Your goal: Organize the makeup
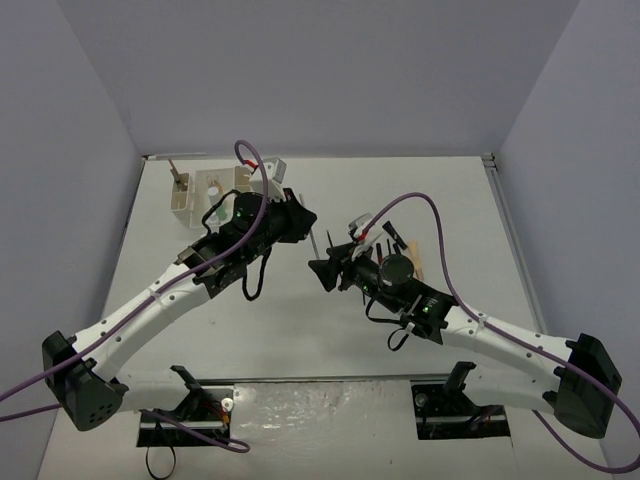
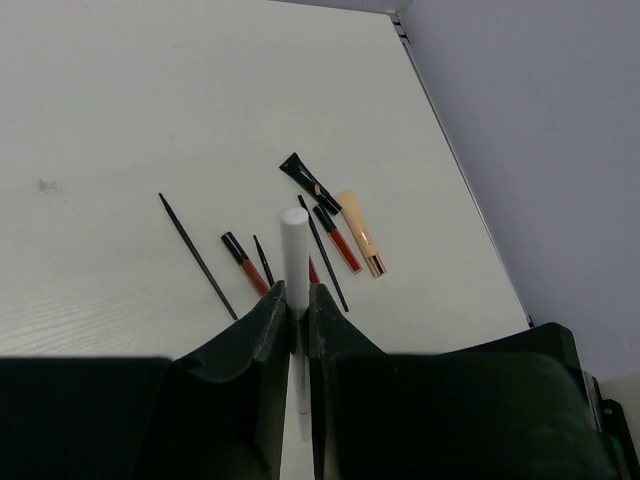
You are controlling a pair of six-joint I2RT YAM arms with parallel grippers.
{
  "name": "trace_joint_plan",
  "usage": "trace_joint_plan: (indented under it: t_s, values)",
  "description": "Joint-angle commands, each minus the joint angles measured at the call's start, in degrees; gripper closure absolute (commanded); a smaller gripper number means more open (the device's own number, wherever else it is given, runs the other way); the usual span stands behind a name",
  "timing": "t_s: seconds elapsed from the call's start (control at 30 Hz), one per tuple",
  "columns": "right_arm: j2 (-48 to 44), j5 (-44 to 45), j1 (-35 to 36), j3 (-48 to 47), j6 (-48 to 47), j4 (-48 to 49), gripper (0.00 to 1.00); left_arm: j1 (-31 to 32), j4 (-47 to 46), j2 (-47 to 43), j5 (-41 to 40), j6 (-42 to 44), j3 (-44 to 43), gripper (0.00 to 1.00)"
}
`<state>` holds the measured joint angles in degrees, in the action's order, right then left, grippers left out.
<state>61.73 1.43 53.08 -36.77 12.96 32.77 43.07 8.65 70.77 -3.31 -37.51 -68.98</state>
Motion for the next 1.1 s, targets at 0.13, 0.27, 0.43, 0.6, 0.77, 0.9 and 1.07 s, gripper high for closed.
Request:
trace_joint_plan:
  t_s: [0.13, 0.27, 0.43, 0.6, 0.77, 0.9, 1.07]
  values:
    - [-2.02, 9.03, 0.44, -4.62, -1.71, -4.62, 0.0, -1.57, -0.84, -4.82, -16.55, 13.01, -1.77, 1.0]
    - [-4.66, 12.96, 0.36, -3.8, -1.79, -8.12, 0.0, -10.01, -2.18, -5.98, -19.17, 18.15, -1.59, 1.0]
    - [-9.05, 14.91, 0.36, 0.27, -2.11, -8.86, 0.0, -23.83, -9.42, -4.13, -17.32, 22.92, -1.75, 1.0]
    - [-11.11, 15.62, 0.01, 2.34, -2.68, -10.16, 0.0, -33.54, -17.33, 1.85, -15.09, 25.38, -2.74, 1.0]
    - [-11.51, 15.55, -0.08, 2.81, -2.0, -13.35, 0.0, -41.35, -25.45, 10.59, -10.24, 25.89, -5.53, 1.0]
    - [-13.8, 15.06, -0.13, 4.01, -1.81, -14.65, 0.0, -46.07, -29.77, 18.08, -8.15, 26.47, -9.03, 1.0]
    - [-16.73, 15.82, -0.38, 4.6, -2.55, -16.6, 0.0, -48.36, -31.78, 24.22, -4.81, 25.66, -13.88, 1.0]
